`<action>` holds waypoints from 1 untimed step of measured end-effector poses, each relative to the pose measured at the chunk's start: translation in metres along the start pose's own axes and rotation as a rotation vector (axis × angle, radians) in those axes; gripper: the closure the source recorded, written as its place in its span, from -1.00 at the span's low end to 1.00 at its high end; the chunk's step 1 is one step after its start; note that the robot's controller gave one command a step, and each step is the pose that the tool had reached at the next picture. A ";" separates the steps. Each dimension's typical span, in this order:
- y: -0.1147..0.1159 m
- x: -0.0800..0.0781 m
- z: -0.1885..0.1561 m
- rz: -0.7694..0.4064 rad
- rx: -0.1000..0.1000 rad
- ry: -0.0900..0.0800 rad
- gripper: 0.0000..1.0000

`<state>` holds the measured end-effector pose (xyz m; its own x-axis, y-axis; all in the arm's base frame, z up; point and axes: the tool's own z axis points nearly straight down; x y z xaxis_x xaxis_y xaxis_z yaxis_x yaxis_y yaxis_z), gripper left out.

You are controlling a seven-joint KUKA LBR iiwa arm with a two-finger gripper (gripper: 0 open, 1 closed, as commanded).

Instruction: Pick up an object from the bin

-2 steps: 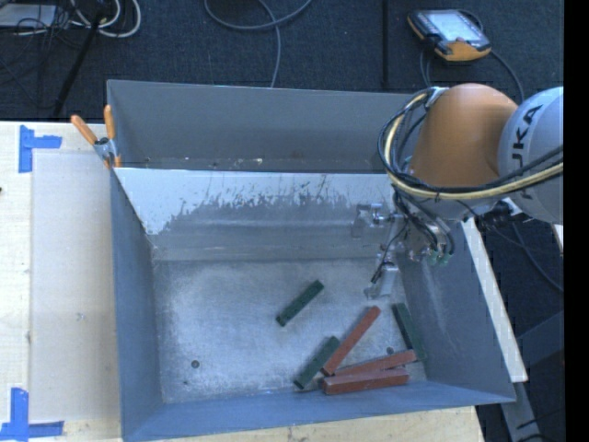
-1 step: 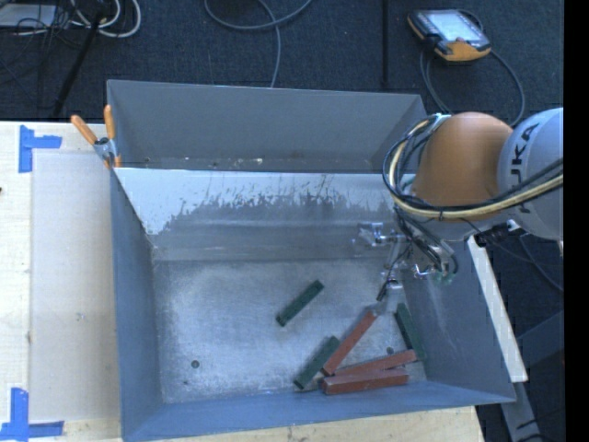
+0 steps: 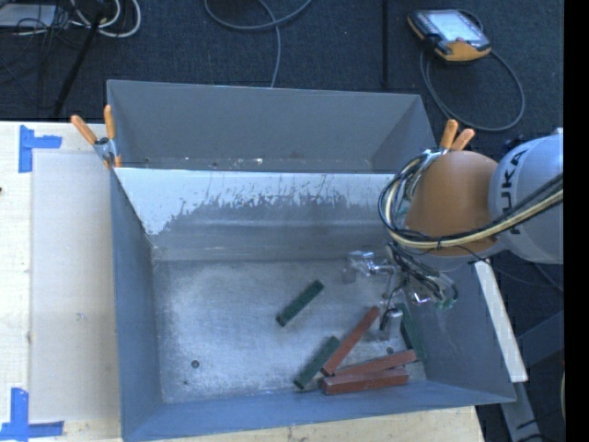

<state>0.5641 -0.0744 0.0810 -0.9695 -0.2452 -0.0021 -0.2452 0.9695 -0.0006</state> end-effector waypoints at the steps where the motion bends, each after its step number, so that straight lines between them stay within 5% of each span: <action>1: -0.045 0.040 0.011 -0.075 -0.002 0.003 1.00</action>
Offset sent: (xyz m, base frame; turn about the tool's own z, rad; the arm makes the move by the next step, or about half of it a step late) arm 0.0000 0.0000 0.0000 0.0000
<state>0.5363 -0.1283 0.0695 -0.9483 -0.3173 0.0010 -0.3172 0.9483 0.0010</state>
